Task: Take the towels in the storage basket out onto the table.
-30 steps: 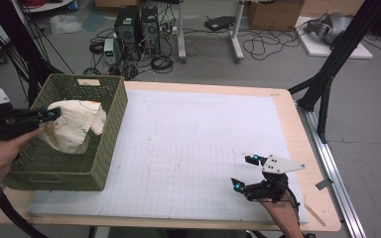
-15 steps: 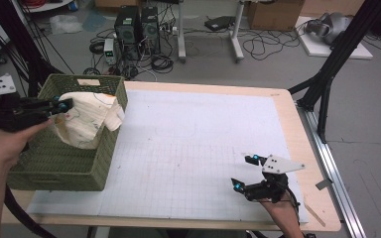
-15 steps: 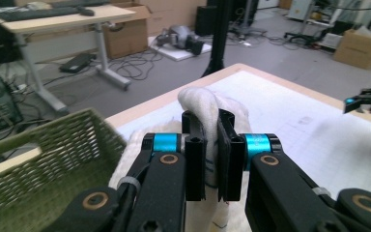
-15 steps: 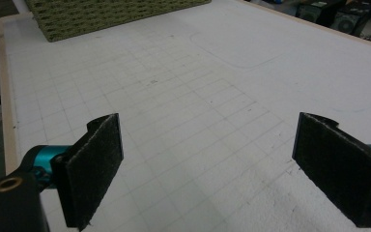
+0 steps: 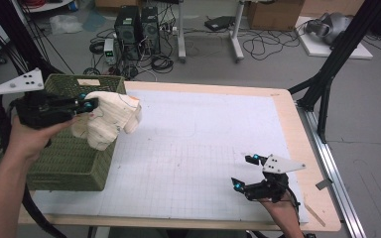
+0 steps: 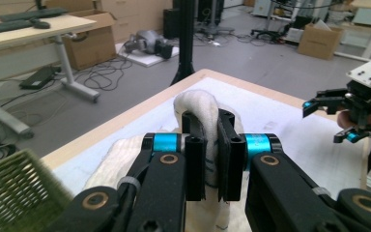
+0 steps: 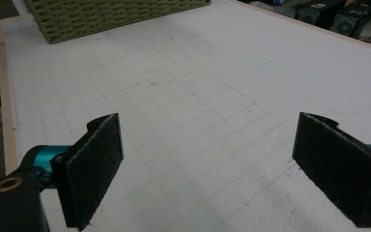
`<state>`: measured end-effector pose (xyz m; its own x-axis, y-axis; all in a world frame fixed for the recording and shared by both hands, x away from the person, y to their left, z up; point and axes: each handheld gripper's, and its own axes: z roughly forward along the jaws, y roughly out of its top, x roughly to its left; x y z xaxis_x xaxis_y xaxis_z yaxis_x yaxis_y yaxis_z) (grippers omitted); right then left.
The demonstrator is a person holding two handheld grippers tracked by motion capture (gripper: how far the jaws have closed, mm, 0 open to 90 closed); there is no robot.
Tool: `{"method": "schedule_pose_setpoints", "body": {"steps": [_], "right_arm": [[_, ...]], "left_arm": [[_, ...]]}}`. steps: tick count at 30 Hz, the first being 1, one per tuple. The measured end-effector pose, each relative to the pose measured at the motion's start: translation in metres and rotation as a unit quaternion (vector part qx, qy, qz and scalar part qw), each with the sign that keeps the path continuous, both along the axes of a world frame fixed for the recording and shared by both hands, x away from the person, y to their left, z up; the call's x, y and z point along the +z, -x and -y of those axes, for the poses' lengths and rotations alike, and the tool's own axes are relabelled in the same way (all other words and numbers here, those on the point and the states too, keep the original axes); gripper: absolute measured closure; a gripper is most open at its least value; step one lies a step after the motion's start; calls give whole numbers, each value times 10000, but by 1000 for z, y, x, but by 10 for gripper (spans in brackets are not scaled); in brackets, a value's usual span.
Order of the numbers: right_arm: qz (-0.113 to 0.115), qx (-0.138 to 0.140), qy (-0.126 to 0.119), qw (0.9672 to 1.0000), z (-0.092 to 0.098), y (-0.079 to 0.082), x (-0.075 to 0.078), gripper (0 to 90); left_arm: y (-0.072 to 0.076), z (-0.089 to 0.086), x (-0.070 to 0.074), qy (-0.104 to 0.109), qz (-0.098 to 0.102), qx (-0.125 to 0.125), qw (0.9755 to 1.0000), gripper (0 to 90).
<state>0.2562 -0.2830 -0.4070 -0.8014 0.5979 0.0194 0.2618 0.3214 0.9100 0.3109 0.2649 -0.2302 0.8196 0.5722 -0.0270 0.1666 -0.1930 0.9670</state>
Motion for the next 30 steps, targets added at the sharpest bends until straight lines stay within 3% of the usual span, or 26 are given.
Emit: {"method": "schedule_pose_setpoints", "body": {"steps": [8,14,23,30], "right_arm": [[13,22,6,10000,0,0,1,100],[36,30,-18,10000,-1,0,1,100],[49,49,-8,10000,-2,1,2,100],[40,70,4,10000,-4,1,1,100]], "left_arm": [[-3,35,2,-21,14,-364,9993,837],[-8,61,-8,53,-73,-597,9982,837],[-13,102,-37,35,-250,-840,9961,835],[-17,136,-70,-27,-422,-936,9947,832]]}}
